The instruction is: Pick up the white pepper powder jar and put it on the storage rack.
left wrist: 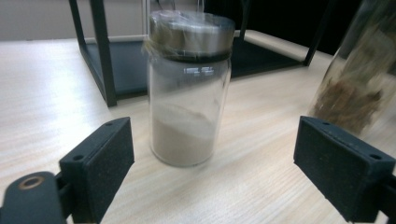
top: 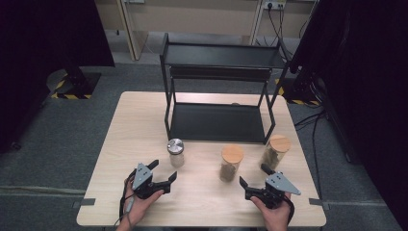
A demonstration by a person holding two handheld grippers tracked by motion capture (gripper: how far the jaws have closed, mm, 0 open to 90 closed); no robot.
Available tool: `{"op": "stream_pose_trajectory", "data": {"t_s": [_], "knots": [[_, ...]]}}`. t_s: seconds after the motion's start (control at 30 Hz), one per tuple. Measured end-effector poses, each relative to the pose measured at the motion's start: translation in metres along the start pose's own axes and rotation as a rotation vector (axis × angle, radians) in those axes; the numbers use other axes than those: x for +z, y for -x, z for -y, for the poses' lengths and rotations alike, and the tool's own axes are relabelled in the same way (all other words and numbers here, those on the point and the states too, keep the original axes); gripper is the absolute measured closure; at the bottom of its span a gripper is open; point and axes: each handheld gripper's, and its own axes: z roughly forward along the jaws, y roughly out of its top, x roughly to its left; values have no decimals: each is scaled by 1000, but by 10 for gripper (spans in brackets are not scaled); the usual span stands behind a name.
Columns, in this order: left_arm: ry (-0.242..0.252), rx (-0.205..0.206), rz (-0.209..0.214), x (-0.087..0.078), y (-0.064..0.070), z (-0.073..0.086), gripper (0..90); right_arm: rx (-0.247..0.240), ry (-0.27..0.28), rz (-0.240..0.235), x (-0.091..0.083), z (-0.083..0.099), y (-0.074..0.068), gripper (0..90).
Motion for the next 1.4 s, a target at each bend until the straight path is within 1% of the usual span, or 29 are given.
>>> {"op": "stream_pose_trajectory", "data": {"t_s": [0.1, 0.13, 0.2, 0.27, 0.3, 0.4, 0.5, 0.53, 0.6, 0.7, 0.73, 0.9, 1.03, 1.2, 1.27, 1.33, 1.4], "knots": [[41, 9, -8, -6, 2, 2, 116, 7, -6, 32, 0, 7, 3, 40], [51, 12, -8, -7, 2, 3, 116, -2, -8, 44, 0, 8, 2, 44], [55, 7, -8, -9, 2, 4, 116, -14, -24, 57, 3, 12, 0, 48], [57, 4, -8, -9, 2, 4, 118, -9, -33, 60, 4, 13, 1, 57], [58, 3, -12, -10, 3, 4, 120, -5, -27, 64, 3, 14, 0, 57], [66, 30, -23, -9, 5, 2, 127, 0, -26, 68, 2, 14, 1, 57], [83, 51, -33, -8, 8, -3, 128, 9, -29, 66, 3, 14, 2, 57], [87, 56, -36, -8, 8, -4, 130, 10, -27, 66, 2, 14, 2, 58], [97, 50, -34, -6, 7, -8, 131, 8, -24, 64, 2, 14, 2, 59], [103, 53, -38, 0, 7, -13, 133, 5, -30, 62, 3, 14, 2, 59], [103, 61, -37, 2, 7, -15, 137, 2, -29, 62, 3, 14, 2, 59], [110, 72, -50, 19, 4, -26, 154, 2, -29, 60, 3, 14, 2, 59], [96, 96, -64, 33, -1, -30, 160, 0, -33, 58, 3, 14, 1, 59], [82, 87, -68, 47, -7, -32, 178, -2, -34, 57, 3, 14, 1, 59], [94, 90, -71, 50, -8, -33, 193, -2, -34, 57, 3, 14, 1, 60], [97, 72, -60, 52, -9, -34, 197, 0, -34, 57, 3, 14, 1, 60], [91, 79, -57, 54, -9, -34, 202, 2, -36, 57, 3, 13, 2, 60]]}}
